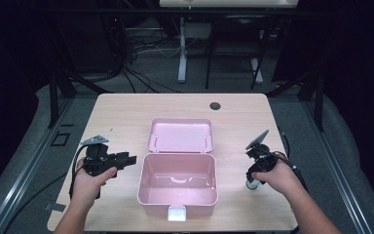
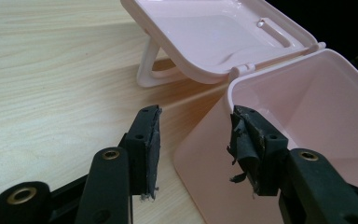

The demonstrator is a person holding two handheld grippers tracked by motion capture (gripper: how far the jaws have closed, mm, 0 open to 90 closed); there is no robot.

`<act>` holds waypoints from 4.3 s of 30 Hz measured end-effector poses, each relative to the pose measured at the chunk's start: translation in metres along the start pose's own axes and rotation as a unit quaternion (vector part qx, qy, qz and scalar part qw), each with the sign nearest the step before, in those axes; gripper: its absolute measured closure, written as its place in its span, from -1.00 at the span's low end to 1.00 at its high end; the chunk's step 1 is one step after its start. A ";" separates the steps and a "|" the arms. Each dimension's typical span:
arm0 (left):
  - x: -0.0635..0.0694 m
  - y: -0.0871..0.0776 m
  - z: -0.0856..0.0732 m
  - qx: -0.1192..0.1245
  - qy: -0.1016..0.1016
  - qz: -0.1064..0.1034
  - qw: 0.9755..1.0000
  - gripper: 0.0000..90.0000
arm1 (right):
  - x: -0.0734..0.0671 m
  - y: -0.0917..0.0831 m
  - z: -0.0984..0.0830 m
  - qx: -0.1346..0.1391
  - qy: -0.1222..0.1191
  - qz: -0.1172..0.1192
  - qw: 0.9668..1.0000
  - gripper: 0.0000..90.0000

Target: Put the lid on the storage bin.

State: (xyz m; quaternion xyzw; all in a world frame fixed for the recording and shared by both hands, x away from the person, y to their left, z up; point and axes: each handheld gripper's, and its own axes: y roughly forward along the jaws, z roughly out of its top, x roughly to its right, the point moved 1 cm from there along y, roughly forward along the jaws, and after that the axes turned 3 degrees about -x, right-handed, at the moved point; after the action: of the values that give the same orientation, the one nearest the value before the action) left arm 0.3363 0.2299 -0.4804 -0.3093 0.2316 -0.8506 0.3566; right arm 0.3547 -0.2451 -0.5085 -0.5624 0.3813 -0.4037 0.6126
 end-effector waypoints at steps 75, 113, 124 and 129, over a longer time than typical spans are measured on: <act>-0.005 0.000 -0.001 0.000 -0.008 0.001 1.000 0.17 | -0.023 -0.030 0.011 -0.027 -0.049 -0.017 0.998 0.11; -0.007 0.001 -0.002 -0.002 -0.011 0.002 1.000 0.17 | -0.079 -0.109 0.027 -0.017 -0.135 -0.008 0.991 0.11; -0.008 0.001 -0.002 -0.003 -0.011 0.001 1.000 0.17 | -0.096 -0.116 0.030 -0.020 -0.159 -0.004 0.987 0.11; -0.008 0.001 -0.002 -0.003 -0.012 0.001 1.000 0.17 | -0.105 -0.118 0.031 -0.017 -0.171 -0.001 0.985 0.11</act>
State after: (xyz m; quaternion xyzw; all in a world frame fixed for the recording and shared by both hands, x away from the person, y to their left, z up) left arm 0.3399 0.2356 -0.4854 -0.3197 0.2299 -0.8461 0.3593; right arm 0.3350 -0.1409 -0.3875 -0.6337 0.2773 -0.2956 0.6589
